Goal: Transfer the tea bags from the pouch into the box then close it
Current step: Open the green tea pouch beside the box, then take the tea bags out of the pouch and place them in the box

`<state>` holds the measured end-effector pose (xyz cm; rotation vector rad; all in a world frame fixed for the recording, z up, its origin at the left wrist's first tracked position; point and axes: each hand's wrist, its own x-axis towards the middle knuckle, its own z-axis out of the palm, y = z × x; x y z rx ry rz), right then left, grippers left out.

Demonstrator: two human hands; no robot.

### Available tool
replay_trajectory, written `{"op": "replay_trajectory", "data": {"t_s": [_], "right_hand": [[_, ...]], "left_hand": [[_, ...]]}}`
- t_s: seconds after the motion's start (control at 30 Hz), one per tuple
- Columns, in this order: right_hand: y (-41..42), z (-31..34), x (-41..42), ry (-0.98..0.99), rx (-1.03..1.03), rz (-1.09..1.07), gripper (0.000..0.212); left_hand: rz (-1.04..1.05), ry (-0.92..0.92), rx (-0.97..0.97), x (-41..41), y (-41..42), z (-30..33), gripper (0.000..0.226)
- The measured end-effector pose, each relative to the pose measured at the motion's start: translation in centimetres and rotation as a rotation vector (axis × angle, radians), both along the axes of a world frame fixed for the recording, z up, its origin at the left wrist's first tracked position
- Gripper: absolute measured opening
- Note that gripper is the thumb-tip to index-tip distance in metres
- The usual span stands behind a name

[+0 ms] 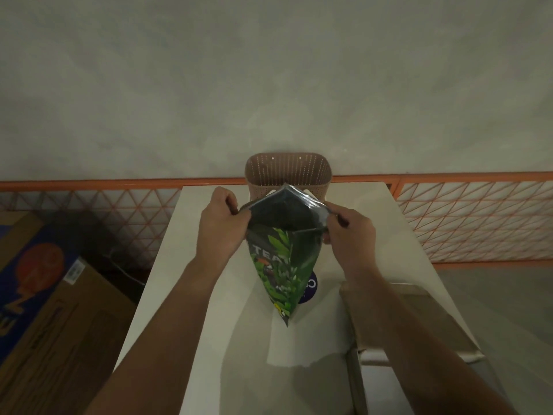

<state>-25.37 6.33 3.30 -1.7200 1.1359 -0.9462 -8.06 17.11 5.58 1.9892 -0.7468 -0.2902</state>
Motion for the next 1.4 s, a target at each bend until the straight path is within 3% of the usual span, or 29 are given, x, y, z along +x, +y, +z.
{"op": "replay_trajectory", "data": {"t_s": [0.13,0.27,0.33,0.47,0.6,0.73,0.83,0.93,1.03,1.17,1.3,1.37,1.4], "right_hand": [[-0.6,0.7,-0.7,0.1,-0.065,0.03,0.029],[-0.2,0.8,-0.6,0.208,-0.09,0.088,0.015],[0.0,1.1,-0.3,0.251,-0.095,0.117,0.008],[0.4,1.5,0.7,0.349,-0.107,0.132,0.016],[-0.4,1.6,0.1,0.399,-0.201,0.057,0.011],[-0.4,0.9,-0.4,0.365,-0.197,0.04,0.011],[0.5,0.4,0.0,0.227,-0.024,0.138,0.007],[1.0,-0.1,0.1,0.187,0.056,0.17,0.031],[1.6,-0.6,-0.3,0.228,0.009,0.188,0.044],[1.9,0.2,-1.3,0.273,0.021,0.392,0.078],[2.3,0.1,-1.4,0.305,0.145,0.413,0.044],[2.5,-0.5,-1.4,0.286,0.194,0.346,0.022],[2.7,-0.6,-1.5,0.304,0.18,0.314,0.024]], "left_hand": [[0.039,0.006,-0.006,0.0,0.0,0.0,0.021],[-0.009,0.056,0.045,-1.2,-0.3,-0.5,0.021],[-0.031,0.014,0.122,-1.6,-0.4,-0.4,0.02],[0.003,-0.138,0.269,-1.8,-1.1,-0.1,0.025],[0.111,-0.234,0.259,-1.0,-0.6,-0.1,0.023],[0.112,-0.212,0.219,-0.9,0.0,-0.3,0.024],[0.019,-0.045,0.123,-1.7,-0.1,-0.4,0.021],[-0.113,0.168,0.05,-2.6,0.7,0.0,0.032],[-0.11,0.504,-0.074,-4.2,2.3,0.2,0.027],[0.003,0.734,0.127,-5.8,4.8,-2.4,0.043],[-0.089,0.878,0.296,-7.2,7.1,-4.6,0.058],[-0.122,0.985,0.256,-7.7,7.8,-4.9,0.053],[-0.108,1.058,0.215,-7.9,8.0,-5.2,0.046]]}}
